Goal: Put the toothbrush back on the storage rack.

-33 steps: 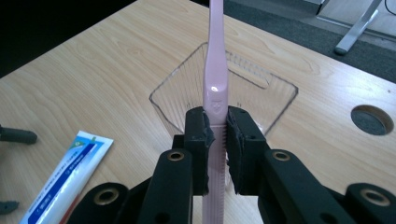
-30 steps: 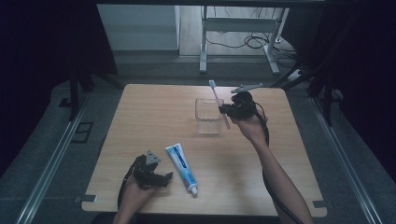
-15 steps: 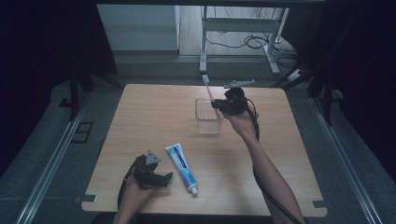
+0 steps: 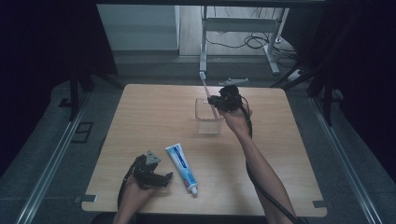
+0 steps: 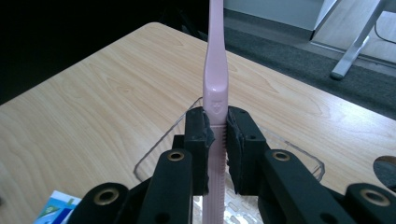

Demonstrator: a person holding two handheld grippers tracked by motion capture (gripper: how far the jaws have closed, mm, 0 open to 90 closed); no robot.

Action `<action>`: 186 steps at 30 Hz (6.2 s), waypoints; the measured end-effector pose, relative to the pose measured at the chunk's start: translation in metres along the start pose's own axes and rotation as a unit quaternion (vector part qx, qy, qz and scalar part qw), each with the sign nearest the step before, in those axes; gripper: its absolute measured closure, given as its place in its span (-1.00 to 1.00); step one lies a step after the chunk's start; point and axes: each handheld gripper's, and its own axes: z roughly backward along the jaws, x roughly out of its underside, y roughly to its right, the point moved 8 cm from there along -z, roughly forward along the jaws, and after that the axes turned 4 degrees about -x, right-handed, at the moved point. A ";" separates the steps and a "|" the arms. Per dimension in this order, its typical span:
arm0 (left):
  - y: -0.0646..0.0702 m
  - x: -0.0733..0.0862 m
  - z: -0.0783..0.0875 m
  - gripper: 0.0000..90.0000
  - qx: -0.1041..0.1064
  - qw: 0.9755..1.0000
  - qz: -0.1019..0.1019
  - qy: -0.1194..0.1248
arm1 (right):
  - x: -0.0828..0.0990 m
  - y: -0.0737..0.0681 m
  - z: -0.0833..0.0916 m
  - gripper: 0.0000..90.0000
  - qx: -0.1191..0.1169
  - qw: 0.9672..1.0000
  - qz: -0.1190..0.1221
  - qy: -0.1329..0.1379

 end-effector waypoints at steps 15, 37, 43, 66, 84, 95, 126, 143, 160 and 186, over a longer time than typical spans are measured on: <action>0.000 0.000 0.000 -0.96 0.000 1.000 0.000 0.000 | 0.018 0.015 -0.021 0.75 0.002 1.000 0.009 -0.020; 0.000 0.000 0.000 -0.96 0.000 1.000 -0.003 -0.002 | 0.047 0.022 -0.043 0.73 -0.001 0.998 0.013 -0.064; 0.000 0.000 0.000 -0.96 0.000 1.000 -0.002 -0.002 | 0.051 0.023 -0.045 0.73 -0.001 0.997 0.015 -0.076; 0.000 0.000 0.000 -0.96 0.000 1.000 -0.003 -0.002 | 0.055 0.025 -0.048 0.72 -0.012 0.993 0.043 -0.108; 0.000 0.000 0.000 -0.96 0.000 1.000 -0.002 -0.002 | 0.047 0.022 -0.040 0.56 -0.013 0.995 0.046 -0.092; 0.000 0.000 0.000 -0.96 0.000 1.000 0.000 -0.001 | 0.038 0.006 -0.019 0.15 -0.034 0.996 0.052 -0.070; 0.000 0.000 0.000 -0.96 0.000 1.000 0.001 0.000 | 0.057 -0.007 0.029 -0.34 -0.053 0.996 0.063 -0.038; 0.000 0.000 0.000 -0.96 0.000 1.000 0.000 0.000 | 0.075 -0.003 0.057 -0.63 -0.046 0.996 0.067 -0.038; 0.000 0.000 0.000 -0.96 0.000 1.000 0.001 0.001 | 0.103 -0.016 0.063 -0.70 -0.055 0.995 0.068 -0.044; 0.001 0.000 0.000 -0.96 0.000 1.000 0.004 0.001 | 0.155 -0.017 0.080 -0.70 -0.042 0.997 0.054 -0.034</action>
